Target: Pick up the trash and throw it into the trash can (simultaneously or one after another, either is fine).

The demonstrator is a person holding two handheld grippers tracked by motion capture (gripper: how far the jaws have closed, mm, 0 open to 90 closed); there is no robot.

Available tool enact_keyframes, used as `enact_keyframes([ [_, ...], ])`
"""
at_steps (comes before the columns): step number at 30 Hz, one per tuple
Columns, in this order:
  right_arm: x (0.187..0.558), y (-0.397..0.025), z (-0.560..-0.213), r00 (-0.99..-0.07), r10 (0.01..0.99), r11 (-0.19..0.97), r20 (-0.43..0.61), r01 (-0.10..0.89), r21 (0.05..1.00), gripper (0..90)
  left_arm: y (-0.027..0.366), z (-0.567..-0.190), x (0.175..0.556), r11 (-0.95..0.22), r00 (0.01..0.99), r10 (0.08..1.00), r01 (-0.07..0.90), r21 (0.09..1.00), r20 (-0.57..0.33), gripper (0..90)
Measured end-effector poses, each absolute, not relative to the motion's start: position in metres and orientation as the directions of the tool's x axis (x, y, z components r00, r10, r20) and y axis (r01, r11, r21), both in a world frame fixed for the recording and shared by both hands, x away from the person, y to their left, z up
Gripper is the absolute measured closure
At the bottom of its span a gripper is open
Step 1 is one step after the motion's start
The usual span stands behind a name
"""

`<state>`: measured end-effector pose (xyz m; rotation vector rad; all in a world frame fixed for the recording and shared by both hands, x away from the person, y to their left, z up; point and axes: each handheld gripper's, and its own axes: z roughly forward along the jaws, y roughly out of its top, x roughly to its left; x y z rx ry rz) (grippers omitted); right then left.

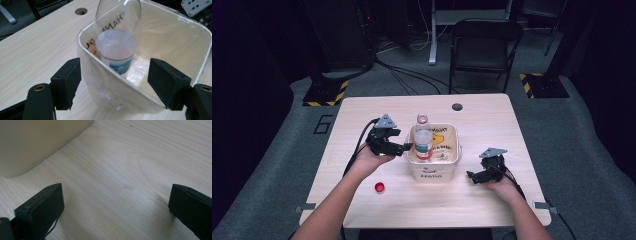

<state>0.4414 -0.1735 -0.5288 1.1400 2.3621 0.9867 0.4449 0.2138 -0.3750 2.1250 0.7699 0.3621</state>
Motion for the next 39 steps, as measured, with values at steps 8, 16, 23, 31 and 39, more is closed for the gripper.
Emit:
enact_keyframes([
  [8, 0.441, -0.173, -0.529, -0.618, 0.786, 0.435, 0.002, 0.556, 0.708, 0.0, 0.243, -0.385, 0.433, -0.461, 0.755, 0.656, 0.421, 0.781, -0.019, 29.8],
  [16, 0.441, -0.173, -0.529, -0.618, 0.786, 0.435, 0.002, 0.556, 0.708, 0.0, 0.270, -0.404, 0.418, -0.442, 0.730, 0.682, 0.448, 0.777, -0.033, 31.4],
  [23, 0.440, -0.173, -0.529, -0.618, 0.786, 0.435, 0.001, 0.555, 0.709, 0.0, 0.285, -0.423, 0.410, -0.419, 0.710, 0.702, 0.474, 0.774, -0.055, 34.2],
  [31, 0.440, -0.173, -0.529, -0.619, 0.785, 0.437, 0.000, 0.554, 0.709, 0.0, 0.299, -0.451, 0.399, -0.393, 0.687, 0.721, 0.509, 0.766, -0.087, 36.0],
  [39, 0.440, -0.173, -0.529, -0.620, 0.785, 0.436, 0.001, 0.554, 0.709, 0.0, 0.307, -0.478, 0.388, -0.382, 0.683, 0.722, 0.531, 0.756, -0.115, 41.4],
])
